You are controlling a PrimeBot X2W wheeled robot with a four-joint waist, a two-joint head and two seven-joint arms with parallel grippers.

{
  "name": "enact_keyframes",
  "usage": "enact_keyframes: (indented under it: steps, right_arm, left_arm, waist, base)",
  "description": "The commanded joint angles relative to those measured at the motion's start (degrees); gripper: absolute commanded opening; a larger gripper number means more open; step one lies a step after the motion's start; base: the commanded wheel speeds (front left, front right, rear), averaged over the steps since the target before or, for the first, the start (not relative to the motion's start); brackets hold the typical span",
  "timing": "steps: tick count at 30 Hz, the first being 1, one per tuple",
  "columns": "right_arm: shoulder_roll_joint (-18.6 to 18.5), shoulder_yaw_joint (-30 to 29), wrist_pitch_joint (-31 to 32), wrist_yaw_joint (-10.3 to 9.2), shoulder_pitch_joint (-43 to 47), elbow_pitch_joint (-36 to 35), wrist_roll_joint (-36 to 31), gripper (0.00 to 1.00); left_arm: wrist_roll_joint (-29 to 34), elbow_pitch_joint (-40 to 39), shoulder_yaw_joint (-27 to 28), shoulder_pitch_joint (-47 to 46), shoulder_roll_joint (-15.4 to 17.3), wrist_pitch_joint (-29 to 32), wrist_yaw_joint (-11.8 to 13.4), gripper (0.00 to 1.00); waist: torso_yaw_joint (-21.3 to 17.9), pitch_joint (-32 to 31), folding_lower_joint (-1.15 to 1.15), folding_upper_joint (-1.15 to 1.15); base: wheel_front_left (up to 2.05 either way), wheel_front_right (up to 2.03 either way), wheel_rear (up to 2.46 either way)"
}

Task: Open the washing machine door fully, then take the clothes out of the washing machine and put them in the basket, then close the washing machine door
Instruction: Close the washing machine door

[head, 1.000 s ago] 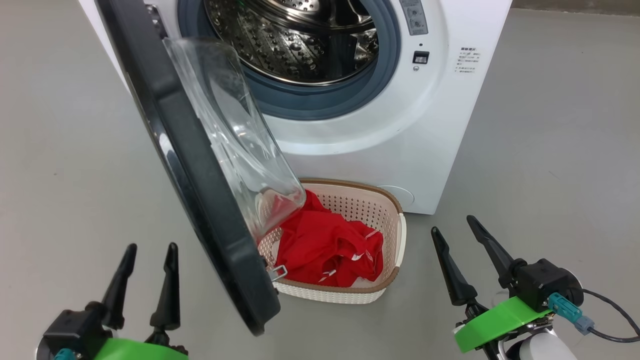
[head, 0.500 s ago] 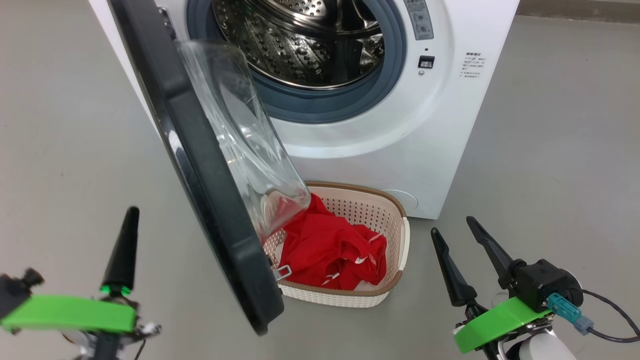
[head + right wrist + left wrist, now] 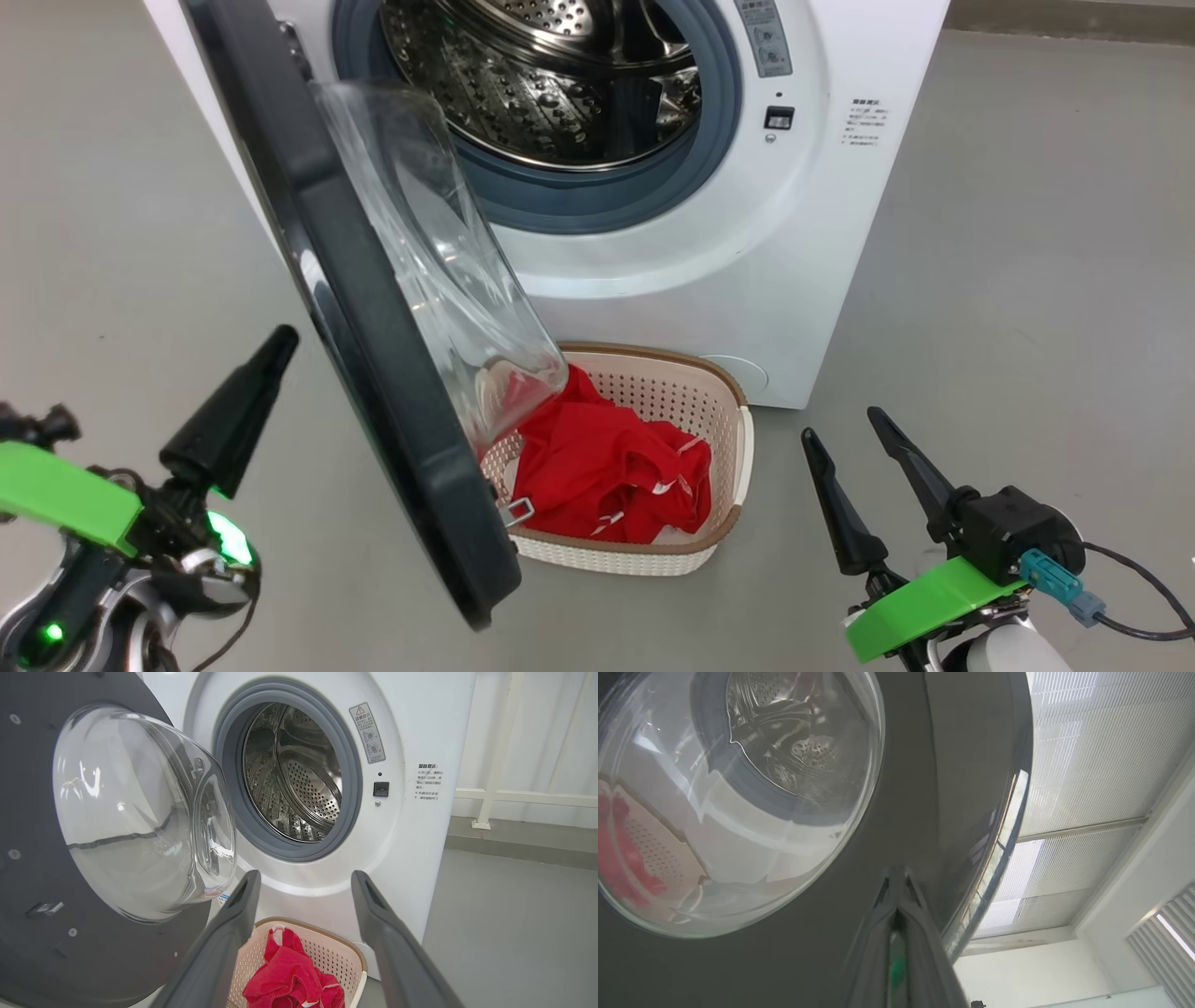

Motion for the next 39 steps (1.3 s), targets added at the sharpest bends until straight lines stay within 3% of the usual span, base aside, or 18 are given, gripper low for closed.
enact_keyframes:
  steps: [1, 10, 21, 34, 39]
  right_arm:
    - [0.1, 1.7, -0.4, 0.26, -0.7, -1.2, 0.8, 1.0]
    - [0.1, 1.9, -0.4, 0.26, -1.0, -1.3, 1.2, 1.0]
    - [0.1, 2.1, -0.4, 0.26, -1.3, -1.3, 1.9, 1.0]
    - [0.1, 2.4, -0.4, 0.26, -2.5, -1.3, 2.2, 1.0]
    - [0.1, 2.2, -0.4, 0.26, -3.0, -1.6, 3.5, 1.0]
  left_arm:
    - [-0.9, -2.4, 1.7, -2.2, 2.0, 1.5, 0.9, 0.0]
    - [0.7, -1.8, -1.4, -2.7, 1.2, 1.3, 1.5, 0.0]
    - [-1.2, -1.1, -4.4, -4.3, -1.4, -3.5, -0.9, 0.0]
    - [-4.8, 3.3, -9.5, -10.2, -1.8, -10.8, -3.5, 0.0]
    - [-2.4, 5.3, -11.0, -12.4, -1.8, -13.5, -4.7, 0.0]
  waist:
    - [-0.3, 0.1, 0.0, 0.0]
    - [-1.9, 0.5, 0.0, 0.0]
    - [-4.0, 1.7, 0.0, 0.0]
    - [-8.0, 3.7, 0.0, 0.0]
    - [-10.3, 4.7, 0.0, 0.0]
  base:
    - [0.0, 0.0, 0.0]
    - [0.0, 0.0, 0.0]
    - [0.0, 0.0, 0.0]
    - [0.0, 0.0, 0.0]
    - [0.0, 0.0, 0.0]
